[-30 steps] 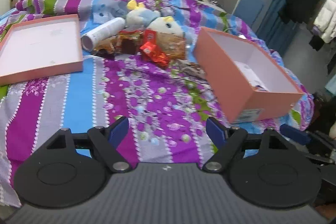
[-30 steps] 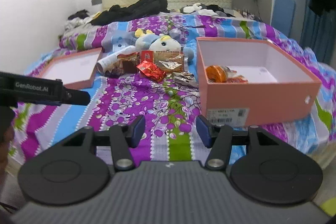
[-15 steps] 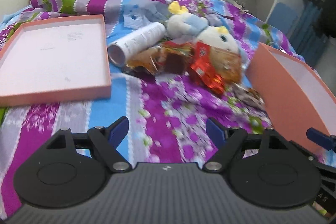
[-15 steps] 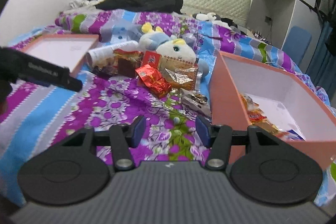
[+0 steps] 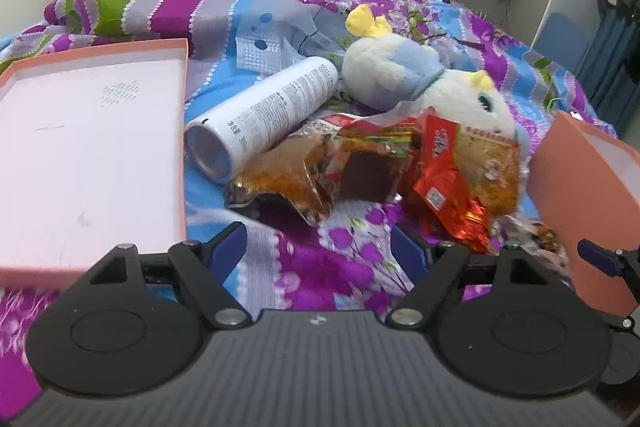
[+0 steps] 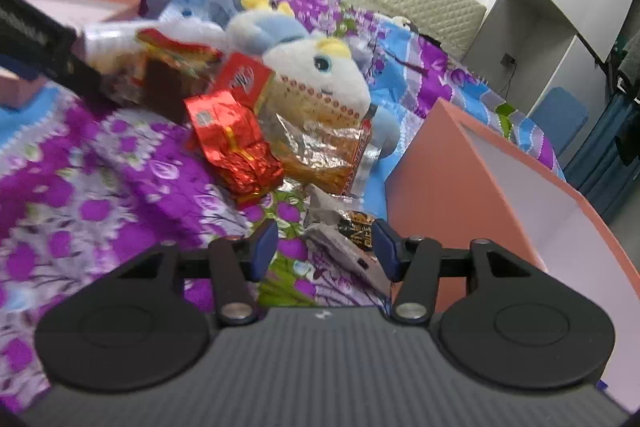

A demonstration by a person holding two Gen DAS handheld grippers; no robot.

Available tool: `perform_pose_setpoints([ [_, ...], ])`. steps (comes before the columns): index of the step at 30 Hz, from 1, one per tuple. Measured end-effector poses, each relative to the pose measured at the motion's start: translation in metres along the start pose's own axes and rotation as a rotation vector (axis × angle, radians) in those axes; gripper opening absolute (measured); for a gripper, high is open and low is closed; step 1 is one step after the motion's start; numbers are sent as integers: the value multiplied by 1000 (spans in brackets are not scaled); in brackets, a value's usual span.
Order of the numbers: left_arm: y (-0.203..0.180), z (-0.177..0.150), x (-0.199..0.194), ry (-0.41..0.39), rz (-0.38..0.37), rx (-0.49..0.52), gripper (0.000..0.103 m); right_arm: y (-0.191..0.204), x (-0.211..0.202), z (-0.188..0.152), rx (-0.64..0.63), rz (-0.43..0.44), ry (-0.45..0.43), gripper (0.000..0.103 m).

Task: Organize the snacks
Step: 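Grasp the brown jerky packet with left tool while right tool grasps dark nut packet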

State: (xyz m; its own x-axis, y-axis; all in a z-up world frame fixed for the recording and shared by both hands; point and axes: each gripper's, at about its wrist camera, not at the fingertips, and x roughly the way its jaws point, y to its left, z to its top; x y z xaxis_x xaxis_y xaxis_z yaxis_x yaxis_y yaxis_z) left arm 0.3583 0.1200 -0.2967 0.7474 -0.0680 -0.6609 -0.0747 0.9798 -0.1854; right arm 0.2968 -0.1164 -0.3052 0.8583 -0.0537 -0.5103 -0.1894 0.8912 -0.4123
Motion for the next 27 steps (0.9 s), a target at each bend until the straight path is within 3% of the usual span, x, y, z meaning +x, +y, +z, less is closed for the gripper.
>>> perform_pose_setpoints([
  [4, 2, 8, 22, 3, 9, -2, 71, 7, 23, -1, -45, -28, 22, 50],
  [7, 8, 15, 36, 3, 6, -30, 63, 11, 37, -2, -77, -29, 46, 41],
  [10, 10, 19, 45, 24, 3, -40, 45, 12, 41, -2, -90, -40, 44, 37],
  [15, 14, 19, 42, 34, -6, -64, 25, 14, 36, 3, -108, -28, 39, 15],
  [18, 14, 17, 31, 31, 3, -66, 17, 14, 28, 6, -100, -15, 36, 13],
  [27, 13, 4, -30, -3, 15, -75, 16, 14, -27, 2, -64, 25, -3, 10],
])
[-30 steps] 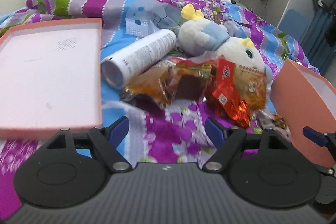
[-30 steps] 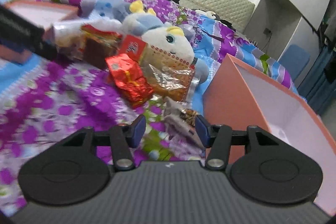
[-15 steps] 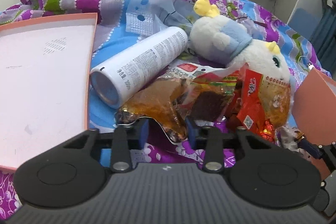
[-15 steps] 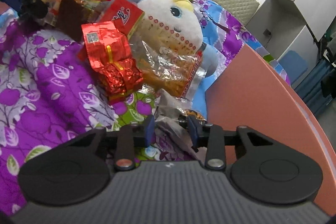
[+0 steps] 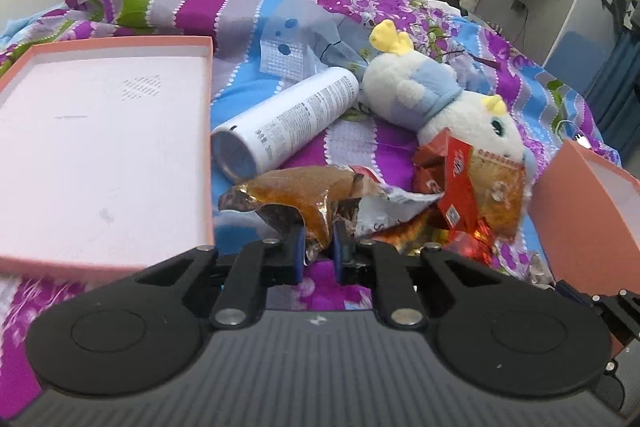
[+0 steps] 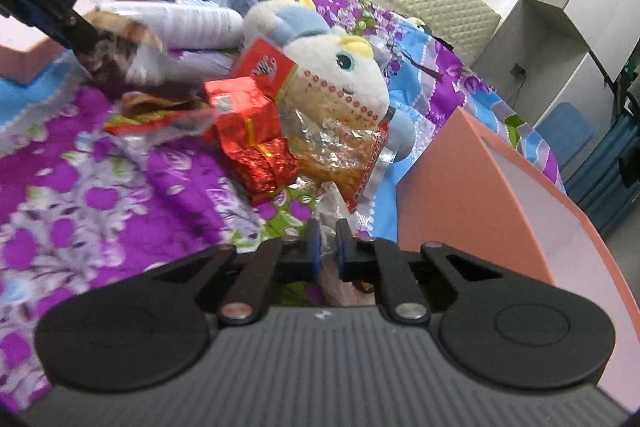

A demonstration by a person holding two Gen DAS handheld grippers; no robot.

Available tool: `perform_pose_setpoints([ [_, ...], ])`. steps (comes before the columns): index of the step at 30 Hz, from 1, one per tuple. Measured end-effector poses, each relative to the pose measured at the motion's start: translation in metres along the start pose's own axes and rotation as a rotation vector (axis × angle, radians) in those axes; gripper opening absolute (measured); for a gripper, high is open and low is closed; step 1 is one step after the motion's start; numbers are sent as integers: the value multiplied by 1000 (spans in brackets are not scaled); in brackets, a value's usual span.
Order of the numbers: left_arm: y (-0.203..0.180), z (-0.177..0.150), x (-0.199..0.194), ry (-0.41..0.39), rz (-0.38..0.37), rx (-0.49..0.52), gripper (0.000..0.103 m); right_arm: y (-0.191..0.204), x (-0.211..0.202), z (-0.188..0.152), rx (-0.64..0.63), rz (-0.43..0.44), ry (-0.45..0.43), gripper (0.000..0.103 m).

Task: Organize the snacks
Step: 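Grasp the brown jerky packet with left tool while right tool grasps dark nut packet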

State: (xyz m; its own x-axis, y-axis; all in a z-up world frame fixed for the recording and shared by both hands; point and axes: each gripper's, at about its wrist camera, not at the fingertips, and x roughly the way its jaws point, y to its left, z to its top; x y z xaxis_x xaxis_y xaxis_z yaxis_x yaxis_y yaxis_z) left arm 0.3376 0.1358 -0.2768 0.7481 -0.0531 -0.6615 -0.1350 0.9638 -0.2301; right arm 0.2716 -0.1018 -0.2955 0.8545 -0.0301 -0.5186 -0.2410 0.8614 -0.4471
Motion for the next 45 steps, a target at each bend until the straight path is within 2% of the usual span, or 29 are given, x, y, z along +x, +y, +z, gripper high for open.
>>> perform_pose_setpoints([
  [7, 0, -25, -54, -7, 0, -17, 15, 8, -52, -6, 4, 30, -30, 10],
  [11, 1, -49, -86, -18, 27, -26, 15, 9, -81, -13, 30, 59, -38, 9],
  [19, -2, -97, -137, 24, 16, -34, 15, 20, -130, -32, 23, 93, -60, 4],
  [24, -5, -118, -152, 71, -12, -30, 16, 26, -152, -41, 33, 129, -68, 4],
  [30, -1, -130, -146, 140, -23, -44, 17, 34, -154, -50, 55, 191, -43, 4],
  [31, 0, -131, -144, 160, -31, -42, 19, 34, -153, -51, 67, 201, -38, 4],
  [33, 0, -131, -141, 191, -46, -25, 39, 34, -154, -53, 83, 207, -38, 7],
  [34, 0, -132, -143, 197, -43, -15, 48, 34, -154, -54, 89, 216, -41, 9],
  [35, 0, -132, -143, 200, -35, -5, 64, 31, -153, -55, 101, 230, -44, 28],
  [36, 0, -132, -145, 198, -27, 12, 72, 29, -152, -56, 122, 244, -47, 50],
  [38, 1, -130, -148, 204, -31, 44, 75, 24, -150, -58, 159, 252, -60, 73],
  [41, 2, -122, -149, 214, -49, 87, 84, 15, -142, -60, 226, 280, -49, 74],
  [42, 2, -118, -150, 207, -52, 112, 85, 12, -138, -60, 255, 285, -40, 78],
  [45, -2, -106, -147, 195, -56, 192, 86, 4, -123, -61, 336, 310, -4, 79],
])
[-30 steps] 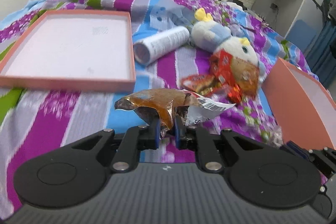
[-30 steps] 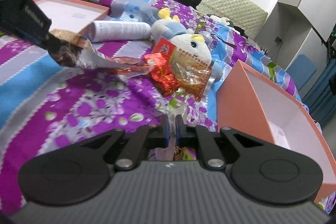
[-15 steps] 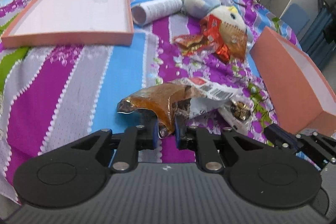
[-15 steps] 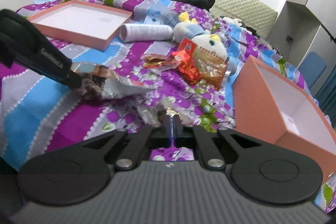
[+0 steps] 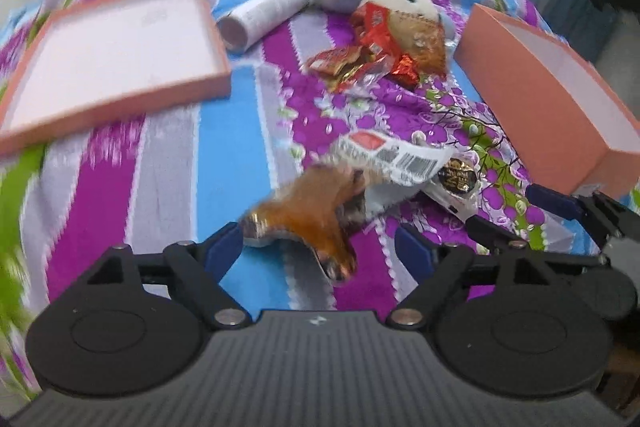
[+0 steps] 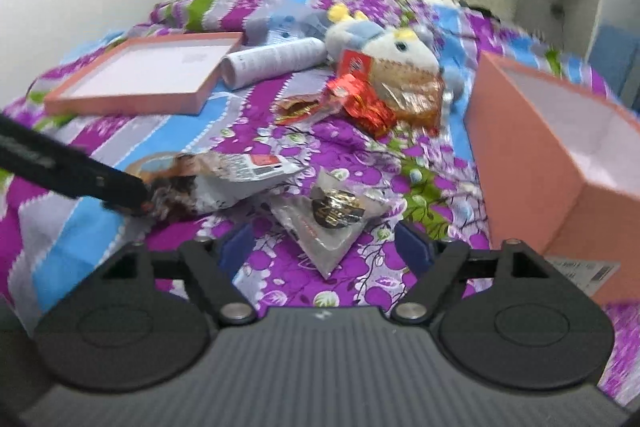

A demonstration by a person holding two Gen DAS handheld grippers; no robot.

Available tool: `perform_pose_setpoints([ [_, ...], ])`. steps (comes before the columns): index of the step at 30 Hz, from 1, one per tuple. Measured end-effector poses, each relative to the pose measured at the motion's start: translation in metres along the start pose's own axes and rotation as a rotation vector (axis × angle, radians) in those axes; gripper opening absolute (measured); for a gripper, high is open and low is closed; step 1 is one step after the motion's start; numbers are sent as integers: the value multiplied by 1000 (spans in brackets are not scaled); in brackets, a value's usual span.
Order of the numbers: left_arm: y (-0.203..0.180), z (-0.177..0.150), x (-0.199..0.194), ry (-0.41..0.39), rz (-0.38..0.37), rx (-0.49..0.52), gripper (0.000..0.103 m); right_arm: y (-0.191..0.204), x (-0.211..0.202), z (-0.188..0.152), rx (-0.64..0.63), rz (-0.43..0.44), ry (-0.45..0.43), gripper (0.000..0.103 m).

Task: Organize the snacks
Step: 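Grasp the brown jerky packet with left tool while right tool grasps dark nut packet, then lift and carry both held packets over the open pink box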

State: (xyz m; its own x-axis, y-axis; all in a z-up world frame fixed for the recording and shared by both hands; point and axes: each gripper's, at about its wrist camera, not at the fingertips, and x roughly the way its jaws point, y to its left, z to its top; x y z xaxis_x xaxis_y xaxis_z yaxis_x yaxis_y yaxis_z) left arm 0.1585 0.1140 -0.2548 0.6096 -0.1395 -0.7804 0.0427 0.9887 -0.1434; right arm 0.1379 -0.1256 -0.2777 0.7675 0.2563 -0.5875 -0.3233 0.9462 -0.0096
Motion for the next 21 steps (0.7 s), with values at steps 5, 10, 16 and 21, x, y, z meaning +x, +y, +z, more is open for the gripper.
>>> perform_pose_setpoints([
  [5, -4, 21, 21, 24, -34, 141, 86, -22, 24, 4, 174, 46, 33, 79],
  [10, -4, 26, 51, 85, -48, 229, 86, -34, 49, 9, 286, 69, 56, 78],
  [16, -6, 25, 71, 81, -60, 263, 85, -37, 76, 14, 318, 91, 94, 75],
  [21, -6, 22, 82, 84, -66, 258, 75, -33, 87, 15, 289, 78, 103, 66],
])
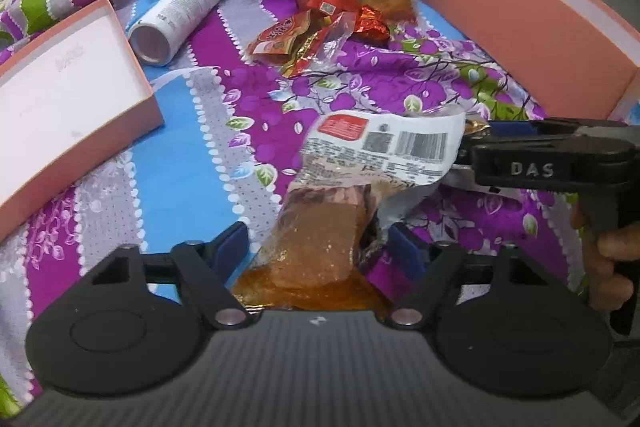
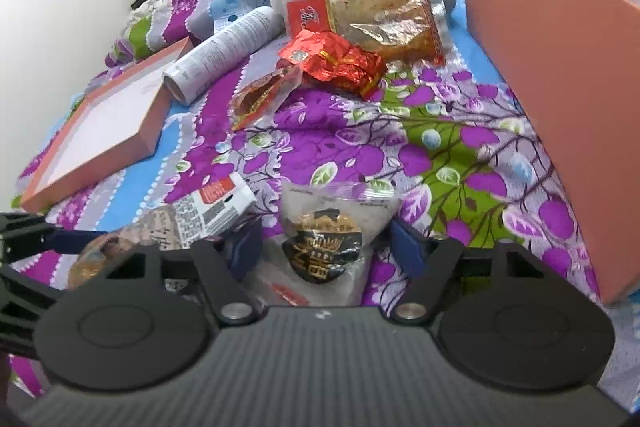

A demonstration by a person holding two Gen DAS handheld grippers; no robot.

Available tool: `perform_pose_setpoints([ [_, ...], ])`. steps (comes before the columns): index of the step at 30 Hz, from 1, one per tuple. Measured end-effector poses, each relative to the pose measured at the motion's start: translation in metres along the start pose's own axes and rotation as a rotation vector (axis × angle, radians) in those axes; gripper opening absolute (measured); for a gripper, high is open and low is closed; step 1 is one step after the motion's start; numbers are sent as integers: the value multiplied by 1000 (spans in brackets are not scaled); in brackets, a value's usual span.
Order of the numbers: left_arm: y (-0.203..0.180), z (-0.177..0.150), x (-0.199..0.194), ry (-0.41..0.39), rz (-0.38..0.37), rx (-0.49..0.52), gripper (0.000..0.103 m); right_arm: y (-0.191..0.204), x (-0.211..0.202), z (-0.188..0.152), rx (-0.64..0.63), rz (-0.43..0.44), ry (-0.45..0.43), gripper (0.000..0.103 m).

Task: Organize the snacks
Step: 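Lift and carry both held packets over the open pink box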

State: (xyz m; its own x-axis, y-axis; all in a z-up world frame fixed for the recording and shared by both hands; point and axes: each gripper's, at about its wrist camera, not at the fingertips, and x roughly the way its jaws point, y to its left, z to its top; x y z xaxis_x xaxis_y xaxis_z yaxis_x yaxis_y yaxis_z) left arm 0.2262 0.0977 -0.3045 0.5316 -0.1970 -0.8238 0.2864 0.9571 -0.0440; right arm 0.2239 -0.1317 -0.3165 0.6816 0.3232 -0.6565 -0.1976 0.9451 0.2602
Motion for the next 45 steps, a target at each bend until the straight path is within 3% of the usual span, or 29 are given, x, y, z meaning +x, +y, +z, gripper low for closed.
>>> perform_pose_setpoints([
  [6, -3, -6, -4, -33, -6, -36, 58, -5, -5, 6, -15, 11, 14, 49],
  [9, -5, -8, -11, -52, 2, -70, 54, -4, -13, 8, -33, -3, 3, 42],
  [26, -27, -16, -101, -154, 8, -280, 51, 9, -113, 3, -94, -76, -122, 38],
  [37, -70, -26, -180, -234, -28, -300, 51, 20, -203, -9, -84, -91, -206, 38],
  [45, -97, -33, -215, -266, -70, -296, 51, 17, -255, -20, -56, -140, -253, 38],
])
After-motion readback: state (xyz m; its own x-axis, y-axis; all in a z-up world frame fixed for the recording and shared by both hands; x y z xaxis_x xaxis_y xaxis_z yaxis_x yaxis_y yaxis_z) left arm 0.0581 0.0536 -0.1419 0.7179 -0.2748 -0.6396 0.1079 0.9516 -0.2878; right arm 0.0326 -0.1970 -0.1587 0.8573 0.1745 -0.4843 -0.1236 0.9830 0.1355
